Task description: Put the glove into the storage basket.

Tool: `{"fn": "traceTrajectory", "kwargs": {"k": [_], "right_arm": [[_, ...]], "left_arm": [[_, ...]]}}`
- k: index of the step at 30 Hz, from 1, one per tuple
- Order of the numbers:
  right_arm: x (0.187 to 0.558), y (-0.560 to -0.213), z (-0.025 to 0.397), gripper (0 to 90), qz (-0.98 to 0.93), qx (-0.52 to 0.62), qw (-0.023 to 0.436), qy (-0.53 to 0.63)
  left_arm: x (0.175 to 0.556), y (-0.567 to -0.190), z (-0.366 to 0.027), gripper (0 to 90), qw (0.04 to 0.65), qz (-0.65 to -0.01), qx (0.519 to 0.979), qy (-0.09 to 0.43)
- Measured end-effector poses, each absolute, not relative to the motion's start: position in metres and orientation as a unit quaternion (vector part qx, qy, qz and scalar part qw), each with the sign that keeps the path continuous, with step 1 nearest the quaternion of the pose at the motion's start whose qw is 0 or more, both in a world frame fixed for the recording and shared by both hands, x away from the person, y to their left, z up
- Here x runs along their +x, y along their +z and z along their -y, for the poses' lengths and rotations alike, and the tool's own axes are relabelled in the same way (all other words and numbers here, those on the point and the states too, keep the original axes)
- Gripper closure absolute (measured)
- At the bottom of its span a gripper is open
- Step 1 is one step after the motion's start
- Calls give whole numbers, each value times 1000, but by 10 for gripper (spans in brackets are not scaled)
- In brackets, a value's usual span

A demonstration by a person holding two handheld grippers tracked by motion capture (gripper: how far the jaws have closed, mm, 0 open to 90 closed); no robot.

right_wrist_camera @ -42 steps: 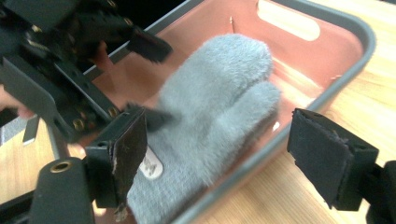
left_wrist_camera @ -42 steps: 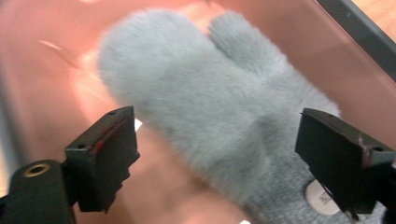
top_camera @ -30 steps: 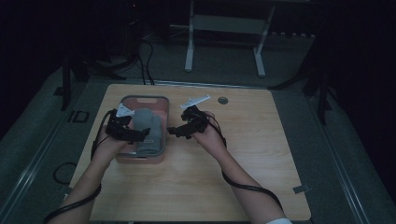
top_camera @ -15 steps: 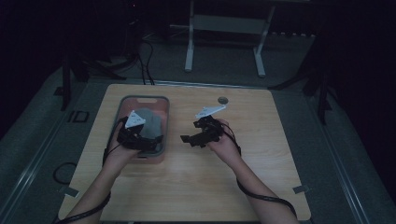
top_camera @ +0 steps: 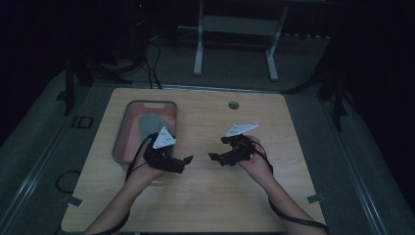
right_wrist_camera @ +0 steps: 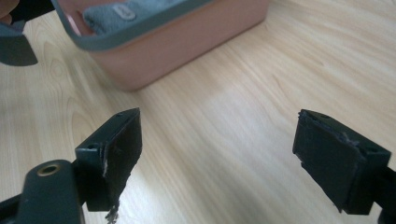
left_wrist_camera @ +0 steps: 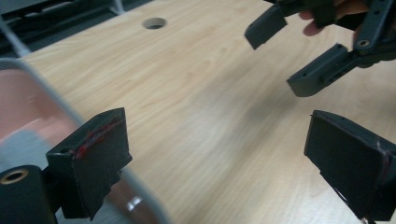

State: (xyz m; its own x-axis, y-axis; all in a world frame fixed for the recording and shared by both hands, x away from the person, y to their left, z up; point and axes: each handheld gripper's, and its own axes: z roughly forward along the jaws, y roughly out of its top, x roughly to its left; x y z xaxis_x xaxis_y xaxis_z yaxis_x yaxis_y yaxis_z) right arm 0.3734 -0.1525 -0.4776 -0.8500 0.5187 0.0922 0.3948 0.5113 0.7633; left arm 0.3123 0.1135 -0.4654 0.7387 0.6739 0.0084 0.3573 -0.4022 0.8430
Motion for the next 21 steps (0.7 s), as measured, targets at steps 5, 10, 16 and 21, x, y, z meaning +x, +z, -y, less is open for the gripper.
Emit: {"fn": "traceTrajectory", "kwargs": {"k": [5,10,16,21], "right_arm": [[364,-485,168,156,-867,260,79,418],[357,-492,187,155,-864,272,80,417],[351,-505,209,155,-866,278,77,408],[347,-517,227,155,-862,285,76,412]], "left_arm": [[309,-472,-95,70,452,-298,825,164],[305,-485,-77,70,455,-284,829,158],[301,-501,-63,70,456,-269,836,141],[298,-515,-54,70,459,-262,839,128]]}}
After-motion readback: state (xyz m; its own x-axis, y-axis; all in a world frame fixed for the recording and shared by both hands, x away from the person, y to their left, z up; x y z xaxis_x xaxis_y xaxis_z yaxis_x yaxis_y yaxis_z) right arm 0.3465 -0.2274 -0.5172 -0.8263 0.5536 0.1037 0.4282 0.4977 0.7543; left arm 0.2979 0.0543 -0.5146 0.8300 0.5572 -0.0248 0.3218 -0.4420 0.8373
